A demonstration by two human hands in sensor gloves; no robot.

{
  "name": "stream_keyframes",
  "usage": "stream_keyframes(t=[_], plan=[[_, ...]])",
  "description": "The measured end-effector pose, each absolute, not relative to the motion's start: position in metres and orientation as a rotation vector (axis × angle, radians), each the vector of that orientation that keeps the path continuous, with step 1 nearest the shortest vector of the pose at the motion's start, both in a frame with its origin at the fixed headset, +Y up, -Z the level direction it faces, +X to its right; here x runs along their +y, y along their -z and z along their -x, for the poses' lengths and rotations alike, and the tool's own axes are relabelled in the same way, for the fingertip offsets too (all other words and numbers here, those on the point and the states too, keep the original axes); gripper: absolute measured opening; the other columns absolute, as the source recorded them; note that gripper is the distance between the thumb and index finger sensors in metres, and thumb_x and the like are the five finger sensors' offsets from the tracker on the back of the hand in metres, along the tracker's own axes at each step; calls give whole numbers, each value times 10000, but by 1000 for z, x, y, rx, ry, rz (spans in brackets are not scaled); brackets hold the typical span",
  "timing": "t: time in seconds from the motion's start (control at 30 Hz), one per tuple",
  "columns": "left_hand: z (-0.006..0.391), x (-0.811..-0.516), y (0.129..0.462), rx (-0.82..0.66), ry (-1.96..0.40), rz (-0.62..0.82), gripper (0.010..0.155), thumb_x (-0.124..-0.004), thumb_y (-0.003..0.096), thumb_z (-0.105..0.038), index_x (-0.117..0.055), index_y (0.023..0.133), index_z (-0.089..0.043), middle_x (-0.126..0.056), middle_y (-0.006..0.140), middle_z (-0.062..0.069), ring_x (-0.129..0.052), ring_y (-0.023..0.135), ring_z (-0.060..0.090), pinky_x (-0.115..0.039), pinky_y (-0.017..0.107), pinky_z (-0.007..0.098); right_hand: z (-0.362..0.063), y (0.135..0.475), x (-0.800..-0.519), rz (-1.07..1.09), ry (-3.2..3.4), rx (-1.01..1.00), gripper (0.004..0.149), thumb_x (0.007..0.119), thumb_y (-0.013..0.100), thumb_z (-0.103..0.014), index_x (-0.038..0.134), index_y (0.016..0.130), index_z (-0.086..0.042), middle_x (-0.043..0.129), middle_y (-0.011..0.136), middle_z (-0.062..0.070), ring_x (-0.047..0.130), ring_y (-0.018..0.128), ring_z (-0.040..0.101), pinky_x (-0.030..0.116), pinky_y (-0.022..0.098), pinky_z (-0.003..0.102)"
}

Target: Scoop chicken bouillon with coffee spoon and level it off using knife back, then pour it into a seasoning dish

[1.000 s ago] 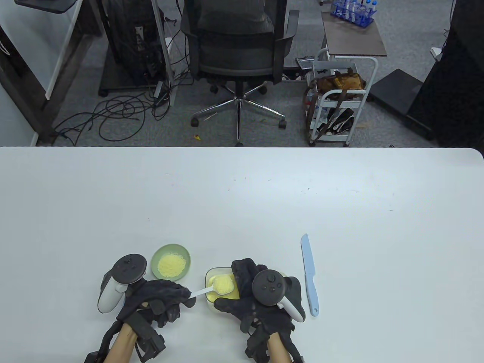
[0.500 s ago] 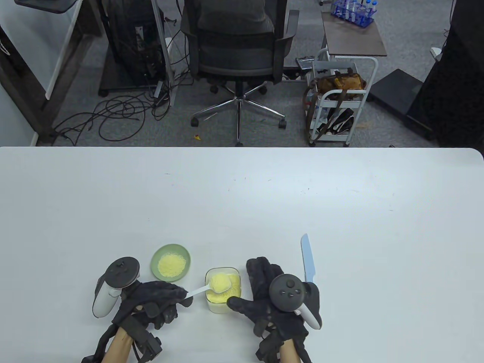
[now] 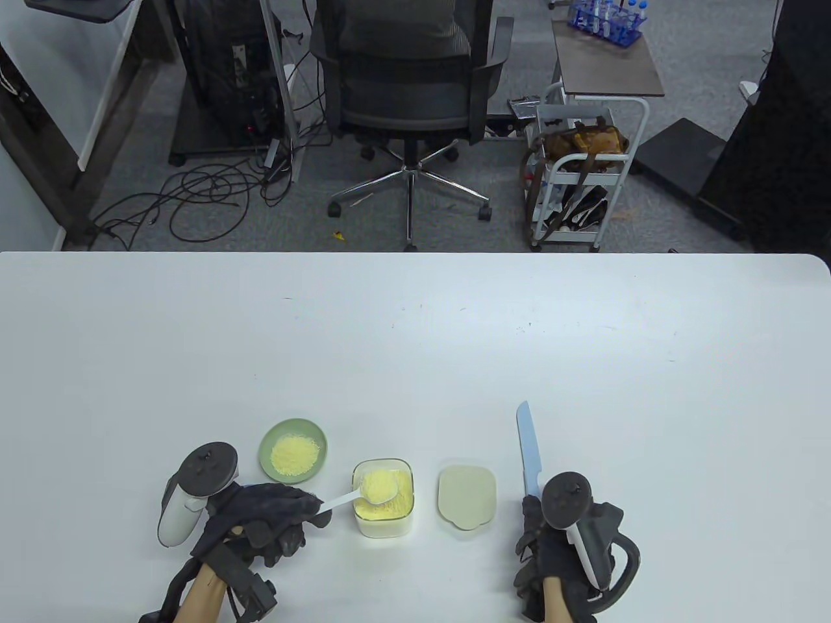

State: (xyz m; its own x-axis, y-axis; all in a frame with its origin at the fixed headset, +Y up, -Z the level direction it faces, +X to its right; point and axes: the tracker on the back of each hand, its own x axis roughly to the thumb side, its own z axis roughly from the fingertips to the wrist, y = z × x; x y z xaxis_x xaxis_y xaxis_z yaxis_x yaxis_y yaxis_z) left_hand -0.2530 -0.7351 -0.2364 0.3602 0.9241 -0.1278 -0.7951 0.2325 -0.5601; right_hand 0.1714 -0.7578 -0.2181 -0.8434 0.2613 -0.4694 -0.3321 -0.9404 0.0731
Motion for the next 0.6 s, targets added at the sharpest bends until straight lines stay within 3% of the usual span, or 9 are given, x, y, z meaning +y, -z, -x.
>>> stream_keyframes(t=[0.33,0.6], plan=[[256,-735,235,-253,-1210,601,455,-775,456,-354,-913,643,37,-958,148,4,-841,-96,-9,-830,376,332,-166,237,-770,740,-2814,302,571,809,458,-380,639,893,-50,762,713,213,726,512,328,436,625,634],[255,-735,233,-270,-1216,597,455,-774,456,-355,-913,644,35,-958,150,3,-841,-95,-9,-830,378,332,-171,253,-770,783,-2717,520,588,823,445,-376,613,870,-29,753,657,210,708,474,327,432,620,642]])
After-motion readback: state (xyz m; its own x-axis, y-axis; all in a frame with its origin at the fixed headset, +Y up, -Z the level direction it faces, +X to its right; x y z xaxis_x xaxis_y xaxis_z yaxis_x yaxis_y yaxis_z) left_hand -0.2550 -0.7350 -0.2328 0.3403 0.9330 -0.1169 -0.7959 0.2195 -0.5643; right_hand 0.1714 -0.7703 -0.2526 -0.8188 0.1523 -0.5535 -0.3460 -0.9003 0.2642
